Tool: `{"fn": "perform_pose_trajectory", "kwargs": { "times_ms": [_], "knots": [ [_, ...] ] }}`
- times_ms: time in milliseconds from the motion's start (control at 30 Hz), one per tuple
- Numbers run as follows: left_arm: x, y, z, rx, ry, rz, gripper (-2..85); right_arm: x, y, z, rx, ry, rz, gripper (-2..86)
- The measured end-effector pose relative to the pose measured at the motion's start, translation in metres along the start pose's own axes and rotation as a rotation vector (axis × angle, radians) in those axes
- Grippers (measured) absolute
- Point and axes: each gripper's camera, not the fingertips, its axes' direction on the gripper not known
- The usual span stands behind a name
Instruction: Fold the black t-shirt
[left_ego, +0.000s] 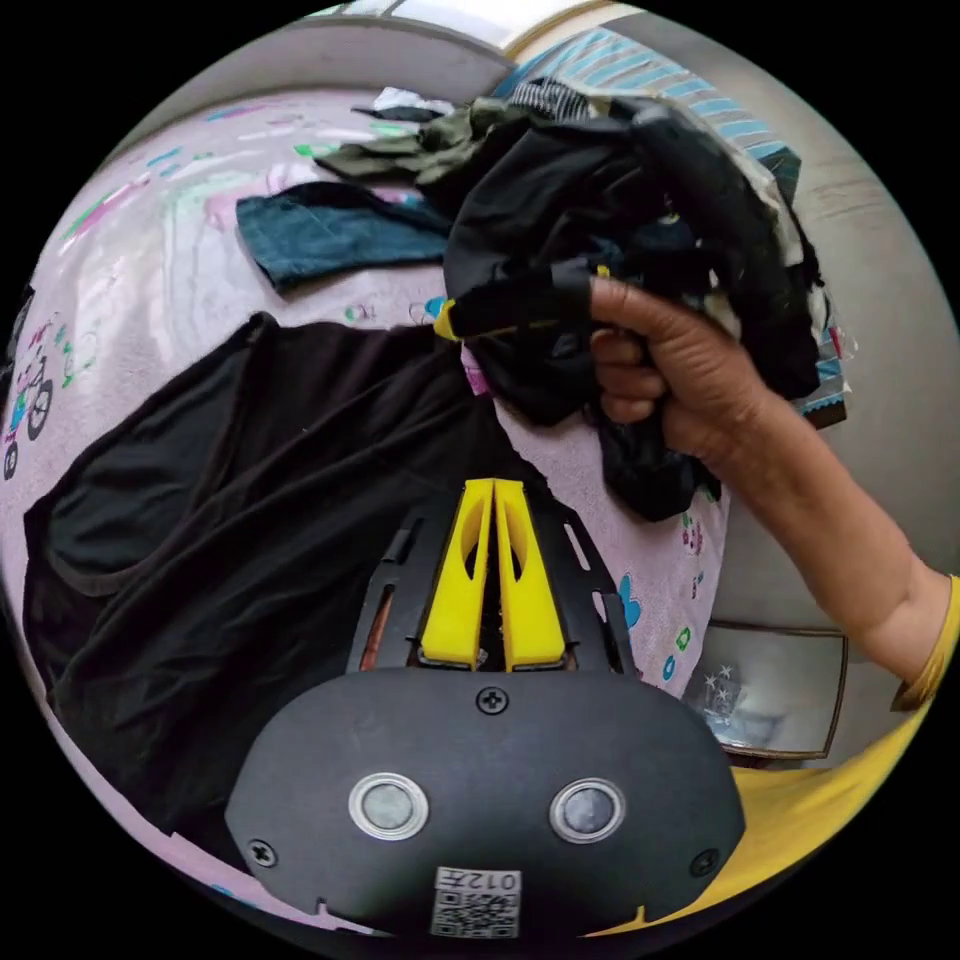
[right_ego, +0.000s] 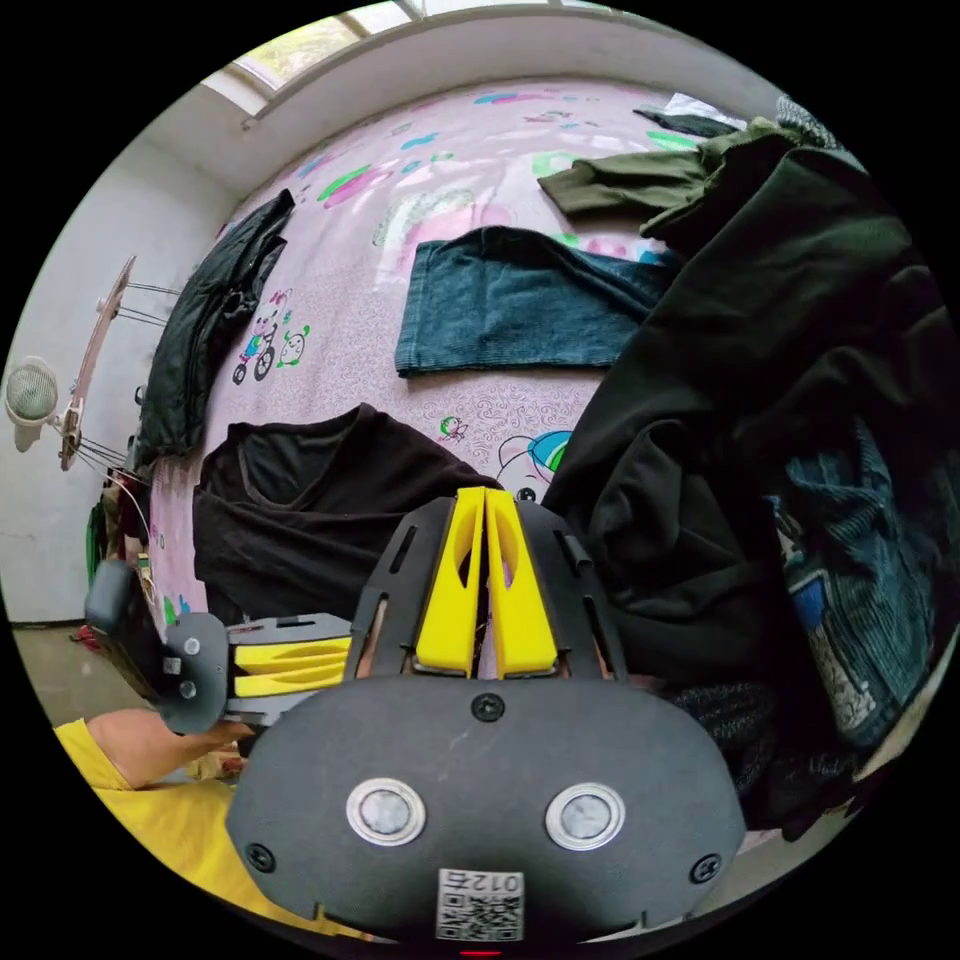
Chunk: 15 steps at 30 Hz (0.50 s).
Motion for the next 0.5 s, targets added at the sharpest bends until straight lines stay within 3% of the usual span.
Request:
{"fn": "perform_pose_trajectory", "kwargs": {
  "times_ms": [100,333,500],
  "knots": [
    [-0.026,0.027,-0.050,0.119,-0.064,-0.068,0.3,-0.026,0.006,-0.006,0.080,0.007,-0.080,-0.1],
    [-0.186,0.074,-0.143,0.247,-0.284,-0.477,0.4,-0.066,-0.027,0.043,-0.004,-0.050,-0.133,-0.1],
    [-0.242,0.051,-0.136,0.096,-0.377,-0.488,0.4,-0.070,-0.042,0.069,-0.041,0.014,-0.101,-0.1]
  ]
}}
